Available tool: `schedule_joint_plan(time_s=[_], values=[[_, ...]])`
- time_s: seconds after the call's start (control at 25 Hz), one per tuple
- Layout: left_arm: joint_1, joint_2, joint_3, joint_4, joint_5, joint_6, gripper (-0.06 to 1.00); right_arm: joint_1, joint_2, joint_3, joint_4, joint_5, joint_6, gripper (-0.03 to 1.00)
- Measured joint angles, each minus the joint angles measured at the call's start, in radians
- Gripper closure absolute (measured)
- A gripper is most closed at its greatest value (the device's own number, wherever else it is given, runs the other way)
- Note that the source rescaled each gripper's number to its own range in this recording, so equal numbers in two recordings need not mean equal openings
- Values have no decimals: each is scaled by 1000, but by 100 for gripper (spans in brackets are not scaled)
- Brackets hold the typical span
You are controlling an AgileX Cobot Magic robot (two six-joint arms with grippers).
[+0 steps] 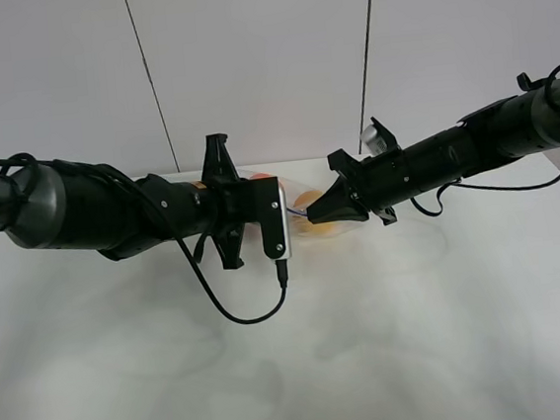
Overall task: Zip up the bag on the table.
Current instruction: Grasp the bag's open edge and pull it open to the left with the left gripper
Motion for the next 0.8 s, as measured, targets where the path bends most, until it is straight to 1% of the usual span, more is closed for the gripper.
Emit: schedule_joint_plan(time_s=[0.32, 0.52, 0.64, 0.8], values=[[122, 0, 0, 3, 0, 35, 94, 0, 0, 0, 0, 2, 5, 97], [208, 0, 0, 50, 0, 37, 94, 0, 0, 0, -3, 6, 8, 97], [265, 0, 0, 54, 0, 37, 94, 0, 0, 0, -7, 7, 9, 97], [319, 0, 0, 56, 0, 37, 94, 3, 0, 0, -6, 7, 9, 97]])
